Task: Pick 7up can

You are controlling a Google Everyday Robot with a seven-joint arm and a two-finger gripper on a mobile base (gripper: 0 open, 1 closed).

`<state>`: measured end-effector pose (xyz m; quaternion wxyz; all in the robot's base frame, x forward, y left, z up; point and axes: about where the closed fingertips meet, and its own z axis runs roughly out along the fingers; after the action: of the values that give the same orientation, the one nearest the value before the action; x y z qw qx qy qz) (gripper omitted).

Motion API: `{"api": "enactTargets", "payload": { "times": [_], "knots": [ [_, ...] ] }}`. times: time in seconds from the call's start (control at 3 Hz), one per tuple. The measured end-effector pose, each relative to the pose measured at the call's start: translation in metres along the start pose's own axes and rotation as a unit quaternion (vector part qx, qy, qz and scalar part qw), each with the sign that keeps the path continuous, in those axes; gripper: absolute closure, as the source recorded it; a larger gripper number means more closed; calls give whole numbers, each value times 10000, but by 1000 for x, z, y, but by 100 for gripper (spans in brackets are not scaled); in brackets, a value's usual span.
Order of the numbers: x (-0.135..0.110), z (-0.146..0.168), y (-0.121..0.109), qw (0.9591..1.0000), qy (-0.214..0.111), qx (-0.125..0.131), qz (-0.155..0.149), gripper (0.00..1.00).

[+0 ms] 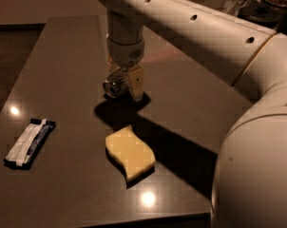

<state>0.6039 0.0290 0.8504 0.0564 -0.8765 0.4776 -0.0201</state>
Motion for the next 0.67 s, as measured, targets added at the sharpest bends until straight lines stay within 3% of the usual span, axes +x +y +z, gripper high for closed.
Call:
{"api": "enactTargets", "payload": {
  "times": [0.33, 0.67],
  "knots": [
    [6, 3, -4, 9997, 191, -121, -79, 46],
    [12, -8, -11, 9997, 237, -70, -64, 70]
  ]
}}
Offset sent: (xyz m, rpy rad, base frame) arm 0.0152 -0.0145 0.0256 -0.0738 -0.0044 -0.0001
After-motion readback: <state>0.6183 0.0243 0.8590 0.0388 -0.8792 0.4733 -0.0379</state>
